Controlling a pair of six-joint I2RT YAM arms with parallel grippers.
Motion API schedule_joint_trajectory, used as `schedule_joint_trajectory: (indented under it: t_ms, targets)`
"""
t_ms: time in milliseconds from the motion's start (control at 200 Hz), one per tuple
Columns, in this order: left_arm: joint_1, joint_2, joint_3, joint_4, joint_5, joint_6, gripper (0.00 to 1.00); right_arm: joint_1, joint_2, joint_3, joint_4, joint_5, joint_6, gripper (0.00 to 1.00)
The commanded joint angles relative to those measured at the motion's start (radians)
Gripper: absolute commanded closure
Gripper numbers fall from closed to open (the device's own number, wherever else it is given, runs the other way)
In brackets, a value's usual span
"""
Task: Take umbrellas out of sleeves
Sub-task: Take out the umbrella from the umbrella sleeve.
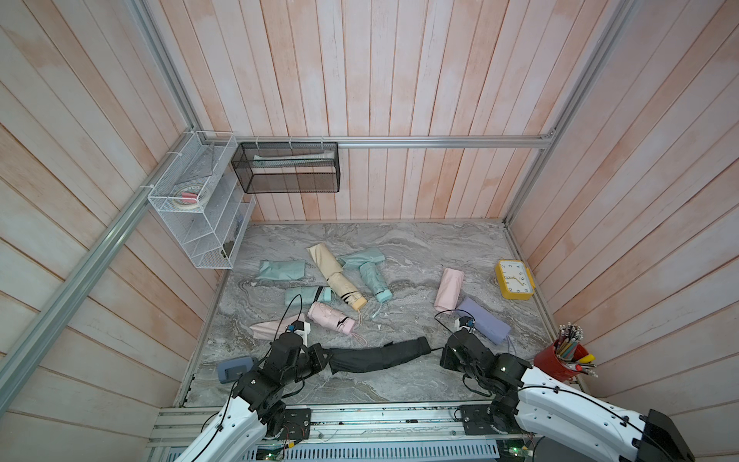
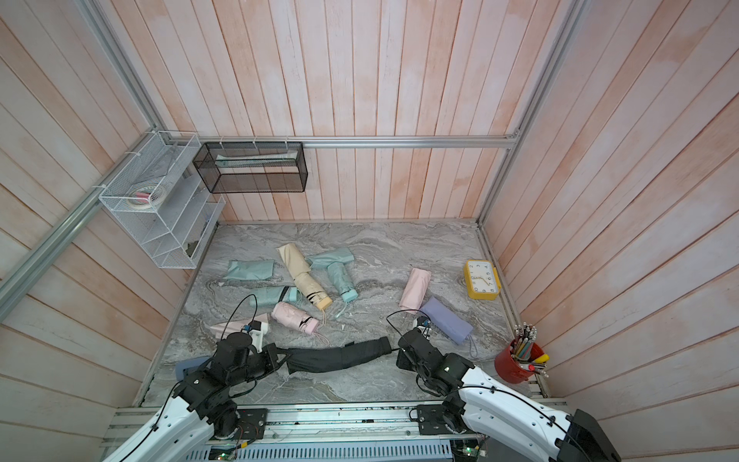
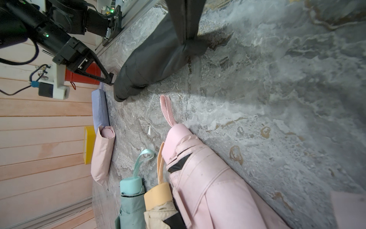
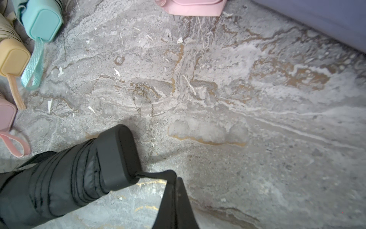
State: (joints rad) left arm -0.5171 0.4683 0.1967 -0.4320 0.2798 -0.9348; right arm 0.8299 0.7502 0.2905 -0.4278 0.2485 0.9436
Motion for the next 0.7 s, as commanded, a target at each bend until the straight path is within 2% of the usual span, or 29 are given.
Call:
schedule_joint_trajectory:
  t_ms: [0, 75, 160, 190, 325, 495, 695]
  targets:
    - [0.005, -0.008, 0.024, -0.008, -0.011, 0.011, 1.00, -0.007, -0.021, -0.003, -0.047, 0.055, 0.027, 1.00]
    - [0.006, -0.014, 0.021, -0.004, -0.004, 0.006, 1.00, -0.009, -0.026, -0.002, -0.048, 0.055, 0.030, 1.00]
    - [0.005, -0.026, 0.012, 0.012, 0.011, -0.005, 1.00, -0.011, -0.018, -0.005, 0.007, -0.025, -0.026, 1.00]
    - [0.005, -0.031, 0.008, 0.022, 0.018, -0.011, 1.00, -0.011, -0.010, -0.004, 0.033, -0.060, -0.047, 0.94]
    - [0.005, -0.038, -0.006, 0.071, 0.042, -0.033, 1.00, -0.011, 0.057, 0.010, 0.085, -0.156, -0.117, 0.76]
    - [0.005, -0.026, -0.006, 0.101, 0.070, -0.032, 1.00, -0.008, 0.142, 0.039, 0.075, -0.244, -0.149, 0.66]
    - [0.006, -0.034, 0.013, 0.117, 0.110, -0.026, 1.00, 0.053, 0.123, 0.062, 0.086, -0.271, -0.104, 0.58]
